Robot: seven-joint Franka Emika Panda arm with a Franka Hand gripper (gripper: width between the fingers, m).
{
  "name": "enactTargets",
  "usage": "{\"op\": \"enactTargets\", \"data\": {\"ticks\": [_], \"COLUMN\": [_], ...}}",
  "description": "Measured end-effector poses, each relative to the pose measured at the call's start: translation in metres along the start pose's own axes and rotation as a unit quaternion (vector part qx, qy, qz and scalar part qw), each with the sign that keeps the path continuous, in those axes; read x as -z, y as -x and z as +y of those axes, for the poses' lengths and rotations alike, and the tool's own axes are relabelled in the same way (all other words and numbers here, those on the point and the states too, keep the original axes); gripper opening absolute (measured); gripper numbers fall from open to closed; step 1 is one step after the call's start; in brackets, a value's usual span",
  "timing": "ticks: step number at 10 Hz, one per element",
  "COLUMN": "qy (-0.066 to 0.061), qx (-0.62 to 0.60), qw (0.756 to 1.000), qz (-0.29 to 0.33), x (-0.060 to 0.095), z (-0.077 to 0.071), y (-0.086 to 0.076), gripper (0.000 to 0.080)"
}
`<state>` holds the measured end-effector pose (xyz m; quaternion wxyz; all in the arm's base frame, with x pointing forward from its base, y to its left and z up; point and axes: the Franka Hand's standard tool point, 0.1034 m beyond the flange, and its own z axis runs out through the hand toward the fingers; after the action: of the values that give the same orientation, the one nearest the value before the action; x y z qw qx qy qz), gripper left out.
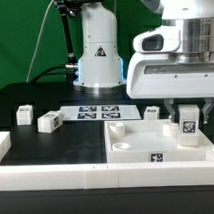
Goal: Assemble one leg
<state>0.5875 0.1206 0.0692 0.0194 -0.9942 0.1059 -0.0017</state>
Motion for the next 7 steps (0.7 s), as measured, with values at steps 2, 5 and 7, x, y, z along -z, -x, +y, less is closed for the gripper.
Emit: {"op": "enactTargets", "data": {"ticks": [2,5,7], "qy": [-0.004,-0.009,-0.010], "qx": [-0.127,-0.299,-0.389], "qw": [0.992,0.954,0.921], "qz": [-0.002,-0.006,-0.008], "x": [-0.0002,-0.0010,-0.0012], "z": [0.0005,0.0015,0.0020], "y": [0.0001,0.0000,-0.0001], "gripper": [0.0290,0.0291,0.0291]}}
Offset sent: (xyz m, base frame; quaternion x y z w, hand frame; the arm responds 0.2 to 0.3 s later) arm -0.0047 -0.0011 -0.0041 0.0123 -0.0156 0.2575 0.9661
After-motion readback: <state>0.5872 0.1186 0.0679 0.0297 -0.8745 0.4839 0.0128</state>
